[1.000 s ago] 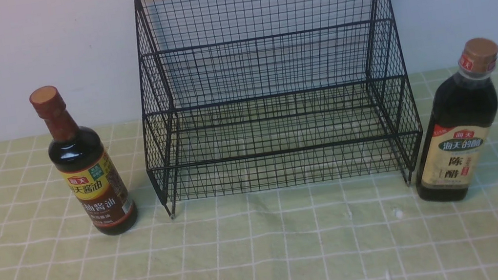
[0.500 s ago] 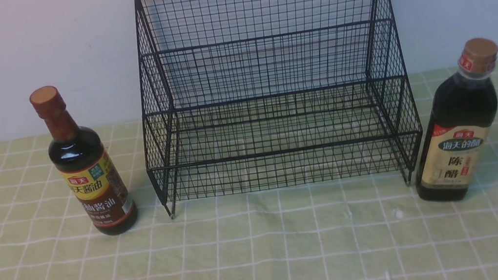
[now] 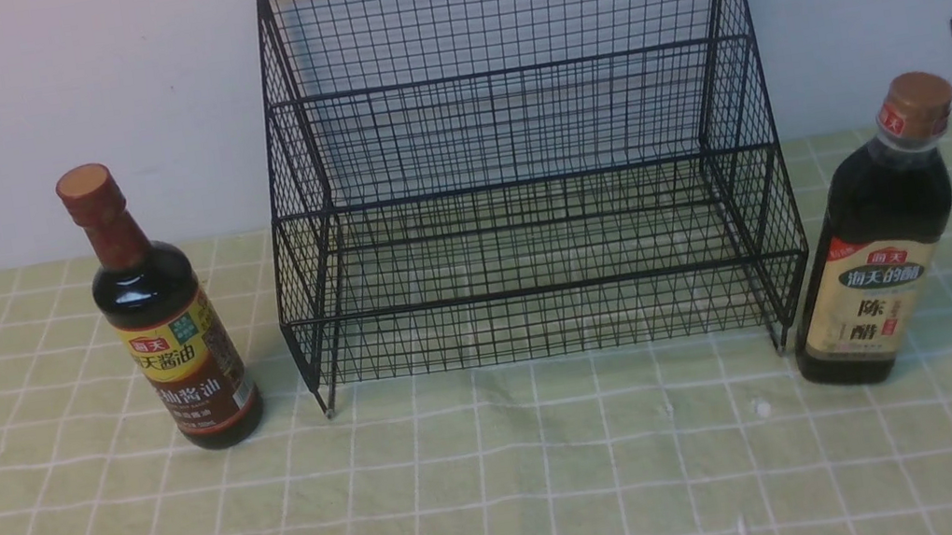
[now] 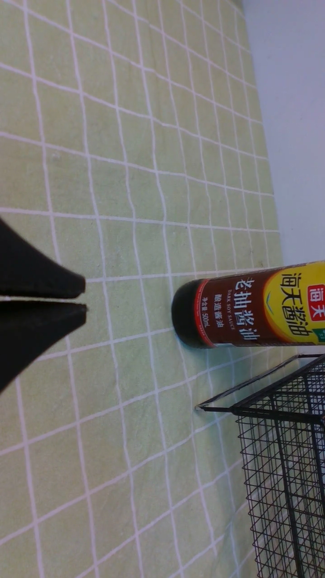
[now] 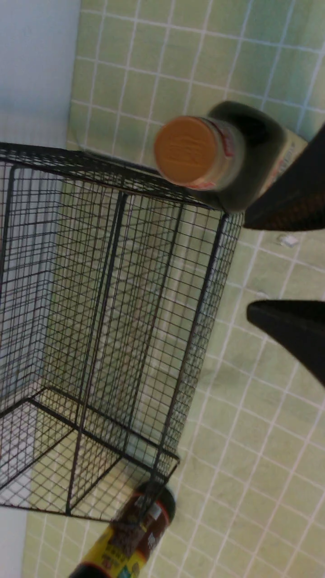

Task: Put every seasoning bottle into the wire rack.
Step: Use the right arm to grab the condiment bottle closest to it

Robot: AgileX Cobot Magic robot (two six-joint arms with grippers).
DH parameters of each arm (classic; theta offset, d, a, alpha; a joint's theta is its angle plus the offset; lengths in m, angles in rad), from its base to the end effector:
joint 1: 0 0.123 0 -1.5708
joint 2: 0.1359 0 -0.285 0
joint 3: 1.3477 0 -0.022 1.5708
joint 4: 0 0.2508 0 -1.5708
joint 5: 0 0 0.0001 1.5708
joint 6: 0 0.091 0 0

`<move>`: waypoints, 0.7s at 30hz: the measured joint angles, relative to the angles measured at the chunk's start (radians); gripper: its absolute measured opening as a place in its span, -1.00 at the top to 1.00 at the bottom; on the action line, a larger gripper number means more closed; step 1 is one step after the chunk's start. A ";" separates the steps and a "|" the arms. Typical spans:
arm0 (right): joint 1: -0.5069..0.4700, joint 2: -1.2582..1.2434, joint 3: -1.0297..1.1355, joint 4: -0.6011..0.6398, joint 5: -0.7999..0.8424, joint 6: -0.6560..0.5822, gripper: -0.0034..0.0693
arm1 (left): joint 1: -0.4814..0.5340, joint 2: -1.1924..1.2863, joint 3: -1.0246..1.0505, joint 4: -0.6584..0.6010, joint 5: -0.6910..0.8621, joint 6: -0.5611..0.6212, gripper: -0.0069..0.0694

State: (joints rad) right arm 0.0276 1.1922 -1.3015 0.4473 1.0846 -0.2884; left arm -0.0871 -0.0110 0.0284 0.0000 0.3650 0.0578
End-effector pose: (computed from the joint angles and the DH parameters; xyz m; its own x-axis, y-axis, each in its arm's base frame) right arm 0.2279 0.0411 0.4073 -0.7264 -0.0828 -0.6823 -0.3295 0.9131 0.2401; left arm 0.0527 -0.0046 0.1714 -0.2843 0.0828 -0.9551 0.1036 0.9931 0.0553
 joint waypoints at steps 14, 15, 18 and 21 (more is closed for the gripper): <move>0.056 0.256 -0.089 -0.171 -0.030 0.007 -0.64 | 0.000 0.000 0.000 0.000 0.000 0.000 0.83; 0.068 0.266 -0.089 -0.198 -0.035 0.022 -0.65 | 0.000 0.000 0.000 0.000 0.000 0.000 0.83; 0.089 0.294 -0.089 -0.270 -0.046 0.073 -0.65 | 0.000 0.000 0.000 0.000 0.000 0.000 0.83; 0.092 0.323 -0.089 -0.300 -0.050 0.096 -0.65 | 0.000 0.000 0.000 0.000 0.000 0.000 0.83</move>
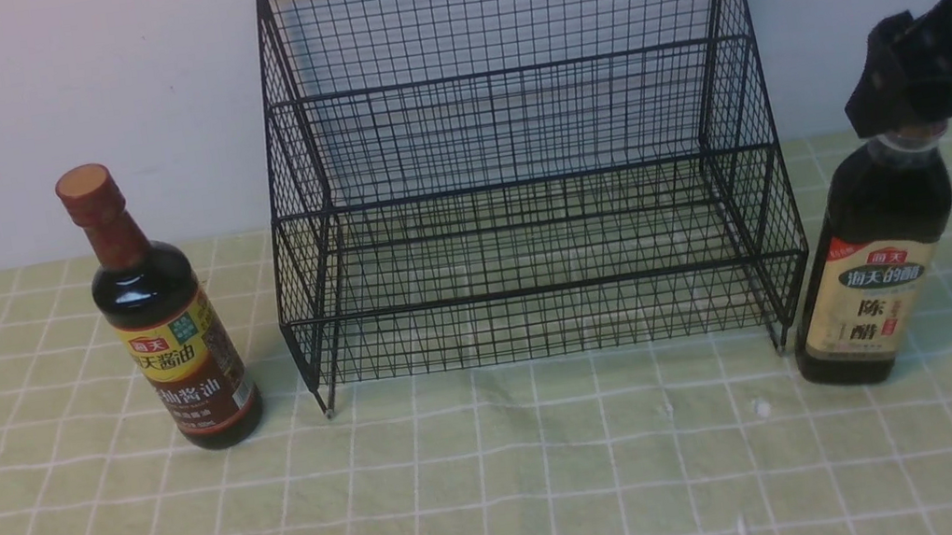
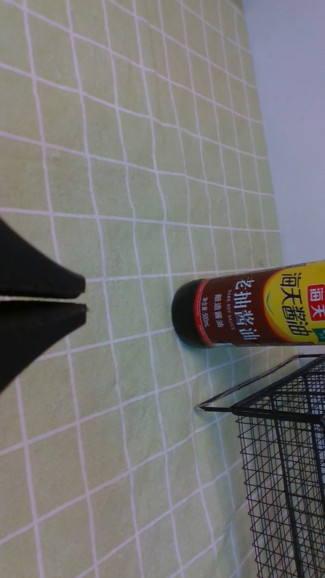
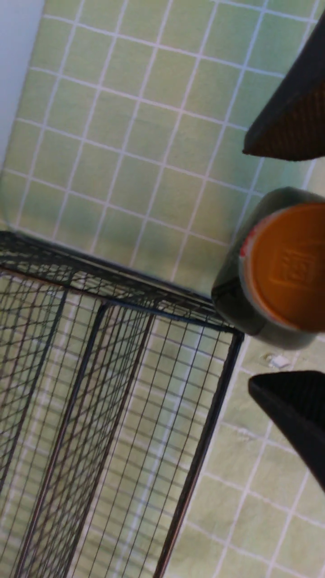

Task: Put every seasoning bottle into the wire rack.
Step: Use the right arm to grab the condiment bottle closest to it, then use the right arm to put the condiment bottle back on the shelf

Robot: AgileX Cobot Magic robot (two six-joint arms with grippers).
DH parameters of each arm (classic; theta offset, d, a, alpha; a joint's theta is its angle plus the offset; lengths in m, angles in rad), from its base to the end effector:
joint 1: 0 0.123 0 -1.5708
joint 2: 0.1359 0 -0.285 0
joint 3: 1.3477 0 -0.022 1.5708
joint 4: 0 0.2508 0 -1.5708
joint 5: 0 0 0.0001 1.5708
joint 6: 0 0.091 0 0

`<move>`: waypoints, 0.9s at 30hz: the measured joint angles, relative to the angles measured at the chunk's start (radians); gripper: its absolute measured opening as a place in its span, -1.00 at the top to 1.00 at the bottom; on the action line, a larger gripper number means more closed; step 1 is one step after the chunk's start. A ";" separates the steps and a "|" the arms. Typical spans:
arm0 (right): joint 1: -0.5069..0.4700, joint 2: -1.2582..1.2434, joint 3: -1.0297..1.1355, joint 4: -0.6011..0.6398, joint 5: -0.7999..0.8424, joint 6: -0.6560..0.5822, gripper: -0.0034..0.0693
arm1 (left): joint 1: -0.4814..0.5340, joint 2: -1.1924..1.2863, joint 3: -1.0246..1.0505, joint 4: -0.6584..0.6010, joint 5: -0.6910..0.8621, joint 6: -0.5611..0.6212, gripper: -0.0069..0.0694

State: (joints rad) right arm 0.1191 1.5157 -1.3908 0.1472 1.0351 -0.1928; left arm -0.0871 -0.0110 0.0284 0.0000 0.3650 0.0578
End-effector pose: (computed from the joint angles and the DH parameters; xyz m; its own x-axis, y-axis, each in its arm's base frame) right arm 0.3143 0.0492 0.3405 -0.8432 -0.2178 -0.4915 -0.2788 0.9589 0.0534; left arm 0.0527 -0.0046 0.1714 -0.2843 0.0828 -0.9551 0.1036 0.9931 0.0553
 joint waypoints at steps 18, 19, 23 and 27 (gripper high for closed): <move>0.001 -0.096 -0.094 -0.055 0.159 0.026 0.01 | 0.000 0.000 0.000 0.000 0.000 0.000 0.83; 0.001 -0.114 -0.121 -0.057 0.173 0.026 0.01 | 0.000 0.000 0.000 0.000 0.000 0.000 0.83; 0.001 -0.164 -0.259 -0.019 0.202 0.022 0.01 | 0.000 0.000 0.000 0.000 0.000 0.000 0.83; 0.019 -0.150 -0.358 0.102 0.205 -0.015 0.01 | 0.000 0.000 0.000 0.000 0.000 0.000 0.83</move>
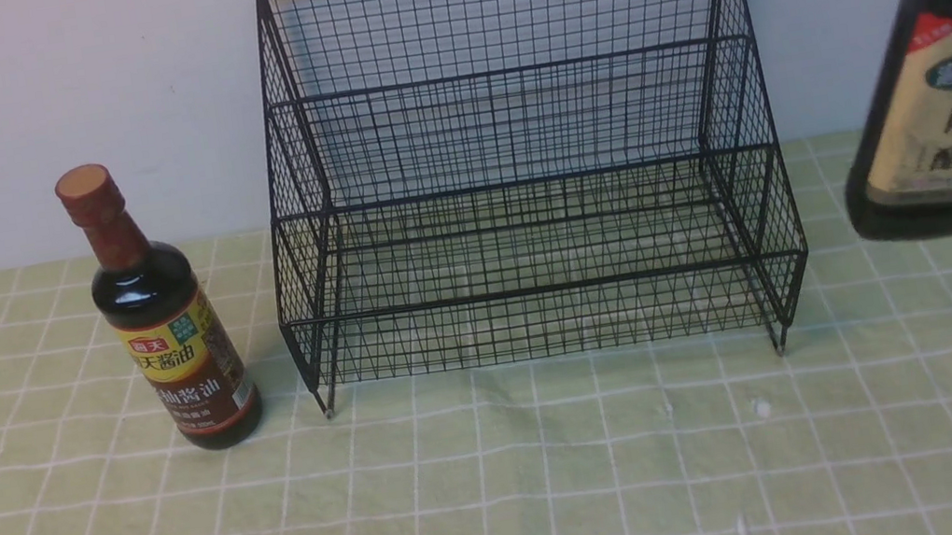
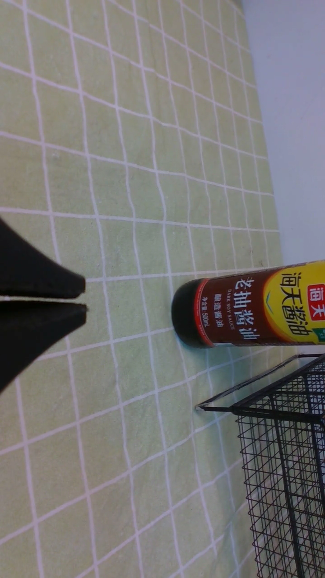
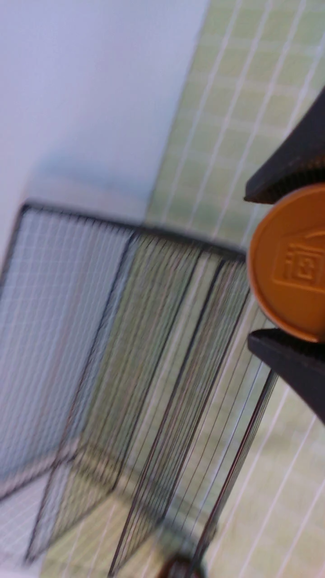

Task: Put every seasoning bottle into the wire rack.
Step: Use the right arm to put the condiment bottle back on the shelf

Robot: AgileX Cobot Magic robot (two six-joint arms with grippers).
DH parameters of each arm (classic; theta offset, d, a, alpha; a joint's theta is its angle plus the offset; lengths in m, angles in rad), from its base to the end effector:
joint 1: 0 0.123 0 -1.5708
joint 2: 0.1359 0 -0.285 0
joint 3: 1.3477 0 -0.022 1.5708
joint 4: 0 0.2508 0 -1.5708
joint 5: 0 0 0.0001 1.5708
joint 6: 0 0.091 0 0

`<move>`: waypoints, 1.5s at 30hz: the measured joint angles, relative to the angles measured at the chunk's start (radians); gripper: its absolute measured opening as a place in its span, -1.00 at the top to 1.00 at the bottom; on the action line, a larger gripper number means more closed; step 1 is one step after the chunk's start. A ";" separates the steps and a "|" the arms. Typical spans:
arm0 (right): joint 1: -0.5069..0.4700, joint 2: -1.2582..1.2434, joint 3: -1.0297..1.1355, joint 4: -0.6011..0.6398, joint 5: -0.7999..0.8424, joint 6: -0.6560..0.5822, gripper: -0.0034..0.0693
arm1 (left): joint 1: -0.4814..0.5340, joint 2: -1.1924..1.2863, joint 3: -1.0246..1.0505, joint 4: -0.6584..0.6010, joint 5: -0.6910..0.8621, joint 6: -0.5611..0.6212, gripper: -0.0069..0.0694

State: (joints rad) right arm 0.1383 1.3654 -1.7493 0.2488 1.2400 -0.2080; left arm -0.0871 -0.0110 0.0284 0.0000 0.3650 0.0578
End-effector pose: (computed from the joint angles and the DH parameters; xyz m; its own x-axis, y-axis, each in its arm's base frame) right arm 0.2524 0.0565 0.4798 -0.6386 -0.2120 -0.7398 -0.3845 0.9206 0.0681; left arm 0.0527 -0.0046 0.1714 -0.2843 0.0828 -0.9551 0.1036 0.9931 0.0553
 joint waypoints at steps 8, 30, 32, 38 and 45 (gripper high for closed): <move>0.110 0.164 -0.062 0.044 -0.058 -0.021 0.01 | 0.000 0.000 0.000 0.000 0.000 0.000 0.83; 0.142 0.380 -0.062 0.008 -0.028 -0.034 0.01 | 0.000 0.000 0.000 0.000 0.000 0.000 0.83; 0.142 0.393 -0.062 0.006 -0.026 -0.029 0.01 | 0.000 0.000 0.000 0.000 0.000 0.000 0.83; 0.142 0.397 -0.062 0.005 -0.027 -0.042 0.01 | 0.000 0.000 0.000 0.000 0.000 0.000 0.83; 0.144 0.376 -0.070 0.026 -0.040 -0.036 -0.31 | 0.000 0.000 0.000 0.000 0.000 0.000 0.83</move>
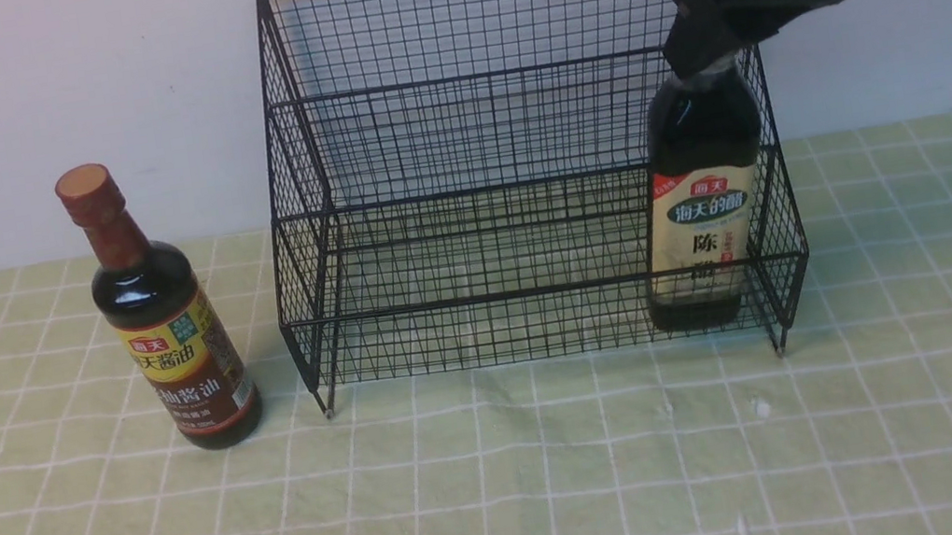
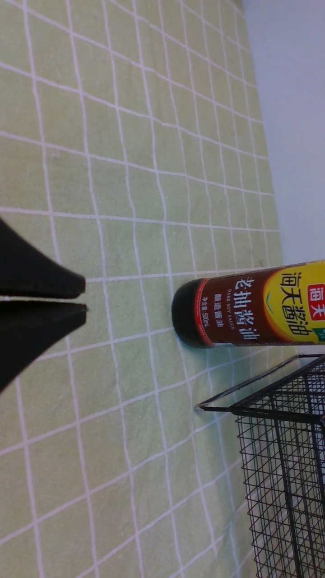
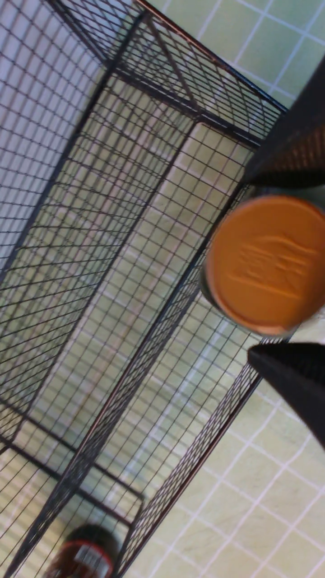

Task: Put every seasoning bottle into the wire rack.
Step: Use the right arm to put the condiment bottle back on the shelf, then use the left arm to grab the condiment bottle closest to it

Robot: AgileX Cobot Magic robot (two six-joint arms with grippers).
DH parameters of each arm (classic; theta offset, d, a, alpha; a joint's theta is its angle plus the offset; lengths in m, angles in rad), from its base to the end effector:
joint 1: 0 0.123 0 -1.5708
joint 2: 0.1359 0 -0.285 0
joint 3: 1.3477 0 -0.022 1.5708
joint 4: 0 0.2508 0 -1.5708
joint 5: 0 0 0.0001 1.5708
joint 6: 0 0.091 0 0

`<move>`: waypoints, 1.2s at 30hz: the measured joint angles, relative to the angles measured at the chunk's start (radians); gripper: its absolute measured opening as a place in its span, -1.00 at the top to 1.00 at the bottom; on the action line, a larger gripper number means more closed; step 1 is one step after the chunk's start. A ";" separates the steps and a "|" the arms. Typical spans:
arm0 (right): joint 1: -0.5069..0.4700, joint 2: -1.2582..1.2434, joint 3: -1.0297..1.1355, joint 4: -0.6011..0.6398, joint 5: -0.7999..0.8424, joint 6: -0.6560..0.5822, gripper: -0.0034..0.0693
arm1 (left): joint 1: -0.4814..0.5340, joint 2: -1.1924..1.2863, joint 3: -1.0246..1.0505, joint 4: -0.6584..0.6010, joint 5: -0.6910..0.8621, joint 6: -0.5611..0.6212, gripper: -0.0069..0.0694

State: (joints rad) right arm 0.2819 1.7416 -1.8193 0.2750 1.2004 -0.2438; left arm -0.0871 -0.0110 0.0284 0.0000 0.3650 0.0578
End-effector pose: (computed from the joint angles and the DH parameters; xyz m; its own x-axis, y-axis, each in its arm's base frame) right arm 0.3544 0.1266 0.3824 -0.7554 -0.3613 -0.5466 -0.5079 0.8500 0.1400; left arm 0.0527 -0.0046 0.1714 -0.2843 0.0828 -0.9551 0.1036 0.9931 0.0553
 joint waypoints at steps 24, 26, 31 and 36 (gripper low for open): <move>0.000 -1.121 0.510 -0.237 -0.296 0.334 0.94 | 0.000 0.000 0.000 0.000 0.000 0.000 0.83; 0.000 -1.204 0.622 -0.237 -0.366 0.343 0.94 | 0.000 0.000 0.000 0.000 0.000 0.000 0.83; 0.000 -1.519 1.062 -0.215 -0.772 0.364 0.94 | 0.000 0.000 0.000 0.000 0.000 0.000 0.83; 0.000 -1.678 1.344 -0.161 -1.034 0.366 0.94 | 0.000 0.000 0.000 0.000 0.000 0.000 0.83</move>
State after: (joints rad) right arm 0.2819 0.0636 -0.4753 0.1139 0.1663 0.1225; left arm -0.0871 -0.0110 0.0284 0.0000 0.3650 0.0578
